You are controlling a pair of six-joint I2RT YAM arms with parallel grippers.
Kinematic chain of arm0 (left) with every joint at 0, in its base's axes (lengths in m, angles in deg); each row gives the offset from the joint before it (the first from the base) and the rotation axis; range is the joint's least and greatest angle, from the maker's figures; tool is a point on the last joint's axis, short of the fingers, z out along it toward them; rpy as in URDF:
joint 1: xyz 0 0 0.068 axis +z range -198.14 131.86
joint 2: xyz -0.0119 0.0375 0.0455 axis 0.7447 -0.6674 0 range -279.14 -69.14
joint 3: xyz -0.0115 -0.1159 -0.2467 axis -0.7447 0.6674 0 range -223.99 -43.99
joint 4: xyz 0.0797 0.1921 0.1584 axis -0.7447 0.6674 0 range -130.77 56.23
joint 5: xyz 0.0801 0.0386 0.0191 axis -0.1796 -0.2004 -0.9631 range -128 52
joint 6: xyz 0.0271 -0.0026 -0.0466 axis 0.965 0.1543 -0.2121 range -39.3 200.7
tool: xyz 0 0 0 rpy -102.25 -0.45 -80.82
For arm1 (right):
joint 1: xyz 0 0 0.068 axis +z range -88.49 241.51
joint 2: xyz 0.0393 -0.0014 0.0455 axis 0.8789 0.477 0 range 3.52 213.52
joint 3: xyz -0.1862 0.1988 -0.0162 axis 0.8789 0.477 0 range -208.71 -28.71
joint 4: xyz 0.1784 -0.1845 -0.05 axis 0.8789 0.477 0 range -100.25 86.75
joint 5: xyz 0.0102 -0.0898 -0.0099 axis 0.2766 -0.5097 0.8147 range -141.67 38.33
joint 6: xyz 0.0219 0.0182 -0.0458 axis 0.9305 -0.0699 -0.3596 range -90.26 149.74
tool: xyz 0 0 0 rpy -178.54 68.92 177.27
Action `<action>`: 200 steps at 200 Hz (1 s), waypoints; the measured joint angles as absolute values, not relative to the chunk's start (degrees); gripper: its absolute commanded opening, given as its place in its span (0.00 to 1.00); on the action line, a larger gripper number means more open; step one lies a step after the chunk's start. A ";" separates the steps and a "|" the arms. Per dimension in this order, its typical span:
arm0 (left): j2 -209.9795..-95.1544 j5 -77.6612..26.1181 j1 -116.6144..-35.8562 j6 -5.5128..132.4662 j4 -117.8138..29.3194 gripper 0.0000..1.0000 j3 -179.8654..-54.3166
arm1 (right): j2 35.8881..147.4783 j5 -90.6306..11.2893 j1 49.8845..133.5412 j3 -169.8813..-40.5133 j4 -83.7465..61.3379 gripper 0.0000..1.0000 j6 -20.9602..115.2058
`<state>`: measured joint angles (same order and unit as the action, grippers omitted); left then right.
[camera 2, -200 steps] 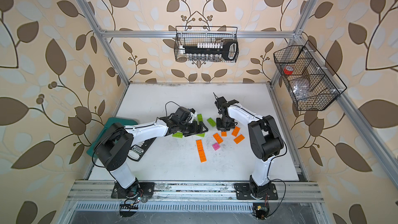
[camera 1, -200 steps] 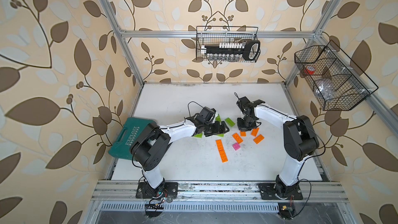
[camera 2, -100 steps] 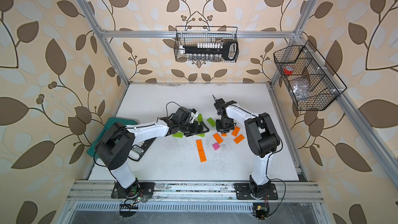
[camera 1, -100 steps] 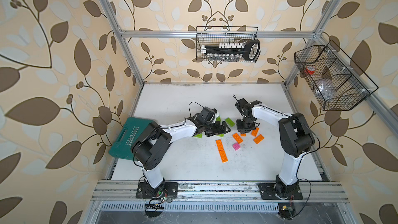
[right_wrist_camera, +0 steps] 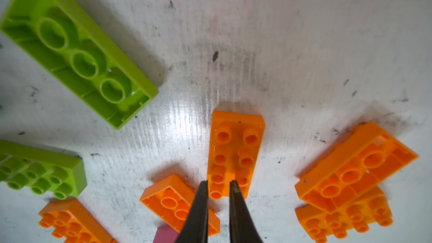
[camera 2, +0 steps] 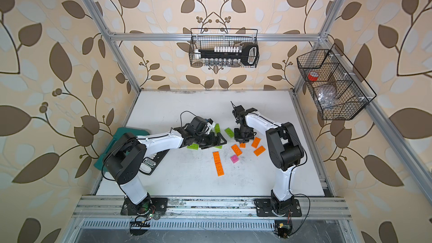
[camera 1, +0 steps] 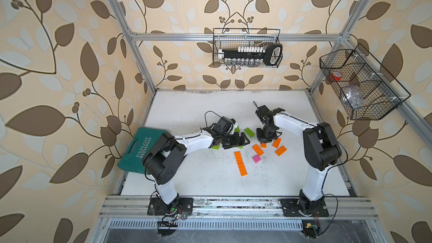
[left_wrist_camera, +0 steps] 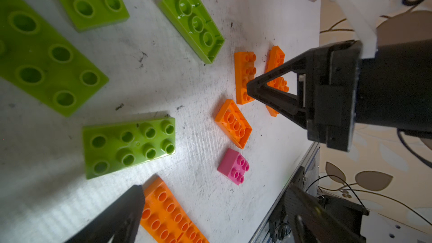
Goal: Assemble a small pinwheel with lego
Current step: Pick up the lego brick from the center of the board.
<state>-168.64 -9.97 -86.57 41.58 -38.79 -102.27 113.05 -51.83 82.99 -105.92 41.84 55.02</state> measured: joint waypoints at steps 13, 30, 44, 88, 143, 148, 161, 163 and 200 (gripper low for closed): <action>-168.64 -9.97 -86.57 41.61 -38.72 0.96 -102.27 | 113.45 -51.83 82.99 -106.35 41.80 0.15 55.02; -168.64 -9.97 -86.57 41.61 -38.46 0.96 -102.27 | 113.97 -51.83 82.99 -106.73 41.78 0.15 55.02; -168.64 -9.97 -86.57 41.63 -38.35 0.96 -102.27 | 114.34 -51.86 82.99 -106.83 41.73 0.15 55.02; -168.64 -9.97 -86.57 41.65 -38.04 0.96 -102.27 | 115.42 -52.14 82.99 -106.83 41.73 0.13 55.04; -168.64 -9.97 -86.57 41.76 -38.00 0.96 -102.27 | 115.46 -52.84 82.99 -106.83 41.73 0.12 54.99; -168.64 -9.97 -86.57 41.78 -38.00 0.96 -102.27 | 115.46 -52.90 82.99 -106.83 41.73 0.12 54.99; -168.64 -10.03 -86.57 41.87 -37.98 0.96 -102.27 | 115.48 -52.97 82.99 -106.83 41.73 0.11 54.95; -168.64 -10.06 -86.57 41.89 -37.96 0.96 -102.29 | 115.48 -52.97 82.99 -106.83 41.73 0.11 54.97; -168.64 -16.81 -88.58 45.47 -31.09 0.99 -105.48 | 115.48 -52.90 82.99 -106.83 41.67 0.11 54.53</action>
